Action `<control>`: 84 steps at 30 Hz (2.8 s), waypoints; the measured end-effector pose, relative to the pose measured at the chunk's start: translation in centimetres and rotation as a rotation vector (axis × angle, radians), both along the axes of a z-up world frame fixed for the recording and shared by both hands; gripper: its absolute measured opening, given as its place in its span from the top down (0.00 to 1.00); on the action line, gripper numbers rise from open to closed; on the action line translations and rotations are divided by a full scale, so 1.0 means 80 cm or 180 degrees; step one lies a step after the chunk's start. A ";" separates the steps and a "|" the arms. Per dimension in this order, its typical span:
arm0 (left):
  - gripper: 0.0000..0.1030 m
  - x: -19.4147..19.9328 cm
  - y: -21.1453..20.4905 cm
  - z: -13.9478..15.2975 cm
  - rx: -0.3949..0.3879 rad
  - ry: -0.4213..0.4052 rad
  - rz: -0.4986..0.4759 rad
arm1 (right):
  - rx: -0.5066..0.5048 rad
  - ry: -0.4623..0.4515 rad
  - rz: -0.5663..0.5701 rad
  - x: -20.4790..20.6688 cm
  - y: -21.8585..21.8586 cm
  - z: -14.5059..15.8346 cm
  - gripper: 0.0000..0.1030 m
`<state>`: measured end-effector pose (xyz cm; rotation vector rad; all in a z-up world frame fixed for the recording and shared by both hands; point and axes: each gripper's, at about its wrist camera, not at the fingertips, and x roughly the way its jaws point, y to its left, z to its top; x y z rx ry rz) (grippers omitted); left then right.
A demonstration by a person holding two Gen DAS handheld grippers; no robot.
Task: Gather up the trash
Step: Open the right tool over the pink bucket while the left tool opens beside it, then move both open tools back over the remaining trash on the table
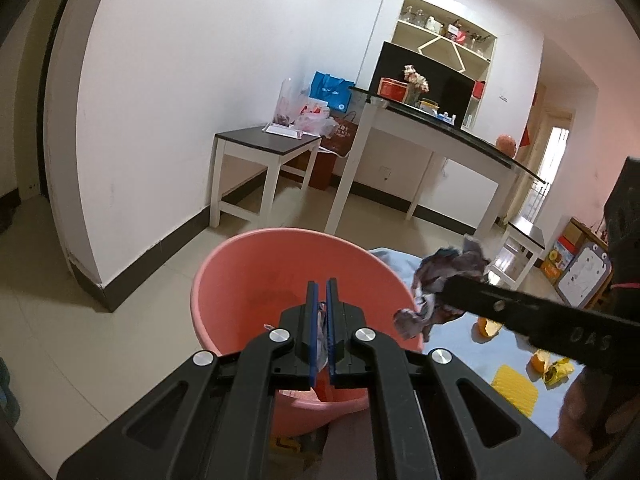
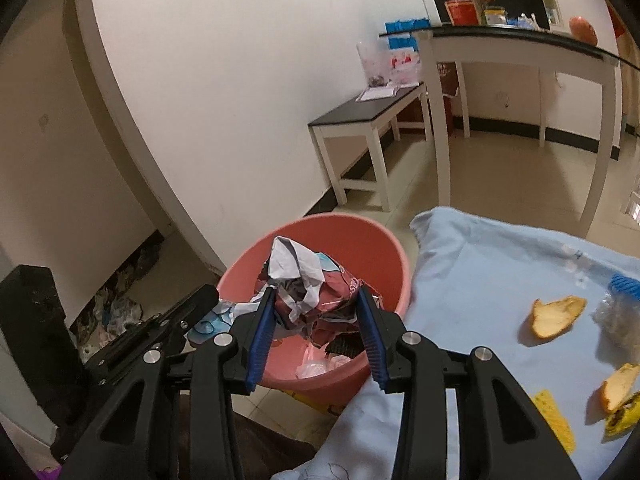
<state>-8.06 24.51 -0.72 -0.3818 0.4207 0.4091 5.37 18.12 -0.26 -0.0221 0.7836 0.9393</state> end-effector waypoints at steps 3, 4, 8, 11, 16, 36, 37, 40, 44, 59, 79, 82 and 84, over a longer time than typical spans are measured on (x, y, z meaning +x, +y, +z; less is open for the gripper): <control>0.96 0.003 0.007 -0.006 -0.0049 0.0058 0.0037 | -0.0021 0.0035 0.0000 0.007 0.008 -0.008 0.60; 0.95 0.004 0.009 -0.007 -0.0076 0.0076 0.0042 | -0.0028 0.0046 0.0002 0.009 0.011 -0.010 0.59; 0.61 0.003 0.016 -0.012 -0.0184 0.0082 0.0037 | -0.0021 0.0104 -0.0002 0.013 0.013 -0.017 0.57; 0.60 0.000 0.016 -0.012 -0.0180 0.0064 0.0019 | -0.0026 0.0131 0.0004 0.014 0.012 -0.022 0.57; 0.60 -0.002 0.017 -0.013 -0.0186 0.0094 0.0019 | 0.0016 0.0144 0.0032 0.013 0.008 -0.024 0.50; 0.60 -0.010 -0.012 0.004 -0.0216 0.0094 -0.0067 | -0.0114 -0.0035 -0.0107 -0.013 -0.061 -0.019 0.47; 0.60 -0.009 -0.016 0.005 -0.0234 0.0090 -0.0091 | -0.0123 -0.0015 -0.0137 -0.012 -0.072 -0.020 0.47; 0.60 -0.002 -0.032 0.009 -0.0249 0.0100 -0.0219 | -0.0168 0.0015 -0.0248 -0.014 -0.104 -0.021 0.47; 0.60 0.015 -0.063 0.013 -0.0118 0.0234 -0.0399 | -0.0324 -0.0065 -0.0441 -0.019 -0.150 -0.028 0.47; 0.60 0.081 -0.206 -0.009 0.0308 0.0780 -0.1014 | -0.0643 -0.0048 -0.1158 0.000 -0.251 -0.057 0.47; 0.60 0.144 -0.295 -0.058 0.0428 0.1352 -0.1353 | -0.0545 0.0240 -0.1699 0.016 -0.356 -0.074 0.47; 0.60 0.147 -0.299 -0.063 0.0449 0.1394 -0.1360 | -0.0500 0.0283 -0.1732 0.019 -0.367 -0.077 0.47; 0.60 0.149 -0.299 -0.065 0.0455 0.1419 -0.1367 | -0.0472 0.0294 -0.1733 0.020 -0.371 -0.078 0.47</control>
